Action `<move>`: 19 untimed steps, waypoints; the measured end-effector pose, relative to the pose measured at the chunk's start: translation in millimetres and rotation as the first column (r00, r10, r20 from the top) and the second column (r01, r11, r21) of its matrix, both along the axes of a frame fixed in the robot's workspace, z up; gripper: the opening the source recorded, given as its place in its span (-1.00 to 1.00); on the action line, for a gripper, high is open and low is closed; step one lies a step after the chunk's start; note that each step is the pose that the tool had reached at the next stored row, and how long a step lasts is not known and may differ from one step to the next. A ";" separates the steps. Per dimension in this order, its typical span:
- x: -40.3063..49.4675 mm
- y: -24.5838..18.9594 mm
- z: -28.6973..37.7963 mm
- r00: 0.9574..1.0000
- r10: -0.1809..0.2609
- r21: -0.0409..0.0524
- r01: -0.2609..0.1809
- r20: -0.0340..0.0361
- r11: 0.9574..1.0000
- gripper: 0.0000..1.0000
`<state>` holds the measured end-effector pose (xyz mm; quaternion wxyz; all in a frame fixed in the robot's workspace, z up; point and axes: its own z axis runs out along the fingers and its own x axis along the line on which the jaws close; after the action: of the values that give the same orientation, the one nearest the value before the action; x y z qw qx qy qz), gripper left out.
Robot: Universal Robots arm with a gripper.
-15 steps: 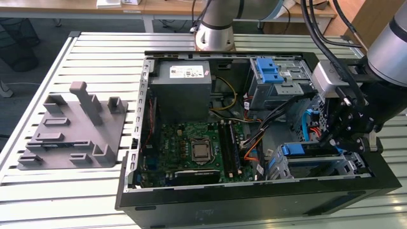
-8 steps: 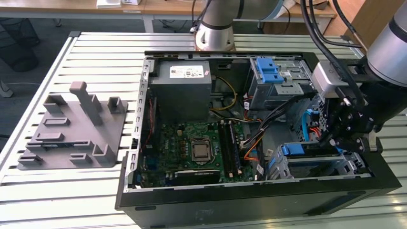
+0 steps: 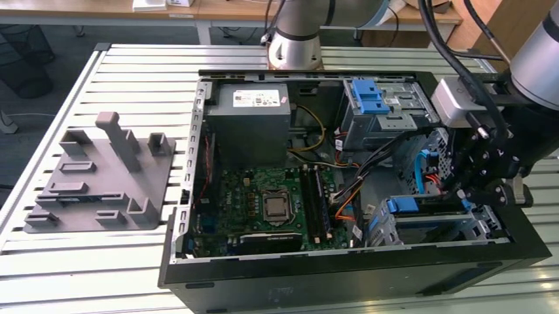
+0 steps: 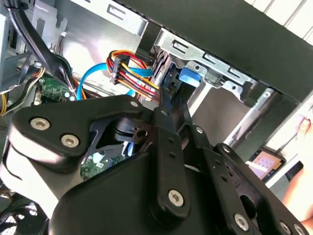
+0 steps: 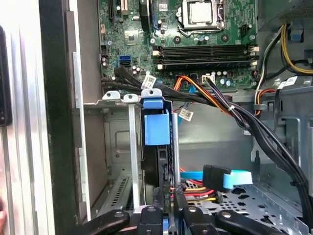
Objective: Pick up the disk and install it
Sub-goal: 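Insert the first disk wire, then insert the second disk wire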
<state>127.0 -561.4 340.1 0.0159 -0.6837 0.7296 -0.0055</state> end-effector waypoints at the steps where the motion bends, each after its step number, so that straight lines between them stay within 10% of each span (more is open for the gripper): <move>1: 0.0 0.0 1.2 1.000 0.000 0.000 0.000 0.000 1.000 -0.53; 5: 0.0 0.0 1.6 1.000 0.000 0.000 0.000 0.000 1.000 -0.79; 19: 0.0 0.0 2.2 1.000 0.000 0.000 0.000 0.000 1.000 -0.79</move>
<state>127.0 -561.4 342.4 0.0159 -0.6836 0.7296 -0.0055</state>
